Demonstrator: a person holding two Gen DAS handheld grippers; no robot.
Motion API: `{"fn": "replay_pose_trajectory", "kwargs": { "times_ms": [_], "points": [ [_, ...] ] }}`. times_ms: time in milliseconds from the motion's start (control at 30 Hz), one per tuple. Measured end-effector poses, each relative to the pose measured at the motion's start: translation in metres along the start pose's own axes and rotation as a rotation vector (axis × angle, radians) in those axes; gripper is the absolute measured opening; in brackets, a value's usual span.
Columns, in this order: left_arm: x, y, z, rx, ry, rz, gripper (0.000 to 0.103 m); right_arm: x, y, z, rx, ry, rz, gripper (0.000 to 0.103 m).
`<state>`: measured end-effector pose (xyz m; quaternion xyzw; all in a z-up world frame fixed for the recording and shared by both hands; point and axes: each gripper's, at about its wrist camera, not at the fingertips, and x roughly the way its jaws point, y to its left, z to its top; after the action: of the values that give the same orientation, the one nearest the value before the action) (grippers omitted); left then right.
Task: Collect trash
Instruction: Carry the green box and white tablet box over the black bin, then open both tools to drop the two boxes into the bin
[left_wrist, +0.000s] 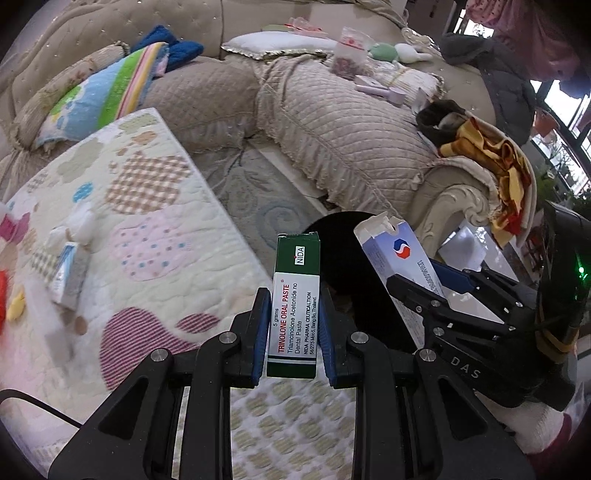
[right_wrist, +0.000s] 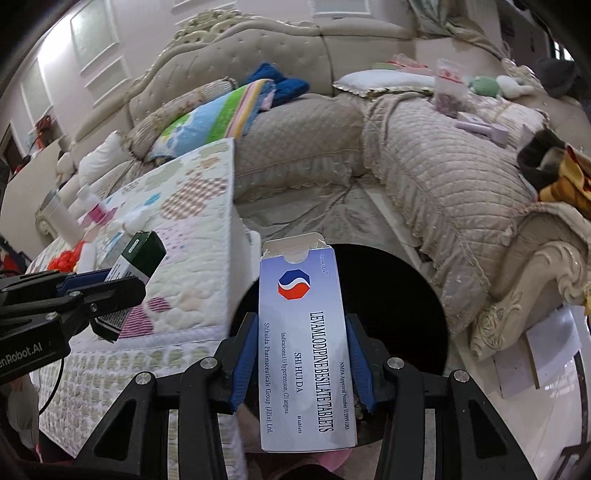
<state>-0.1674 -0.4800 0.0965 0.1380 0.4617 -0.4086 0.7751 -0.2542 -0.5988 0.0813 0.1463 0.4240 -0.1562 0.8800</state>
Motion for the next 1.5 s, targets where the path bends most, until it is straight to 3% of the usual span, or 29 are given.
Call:
{"fn": "replay_pose_trajectory", "kwargs": {
  "times_ms": [333,967,1100,1267,1500],
  "points": [
    [0.027,-0.017,0.006,0.002,0.037,-0.051,0.022,0.009,-0.023,0.001,0.044,0.013,-0.029,0.045],
    [0.048,-0.009,0.011,-0.056,0.06,-0.135,0.024,0.023,-0.034,0.006,0.087,0.013,-0.048,0.045],
    [0.049,-0.008,0.011,-0.067,0.058,-0.154,0.041,0.025,-0.039,0.007,0.117,0.012,-0.05,0.045],
    [0.048,-0.003,0.011,-0.077,0.056,-0.145,0.042,0.025,-0.04,0.007,0.128,0.015,-0.052,0.052],
    [0.037,0.01,0.006,-0.088,0.035,-0.097,0.042,0.025,-0.027,0.007,0.103,0.024,-0.036,0.052]
  ]
}}
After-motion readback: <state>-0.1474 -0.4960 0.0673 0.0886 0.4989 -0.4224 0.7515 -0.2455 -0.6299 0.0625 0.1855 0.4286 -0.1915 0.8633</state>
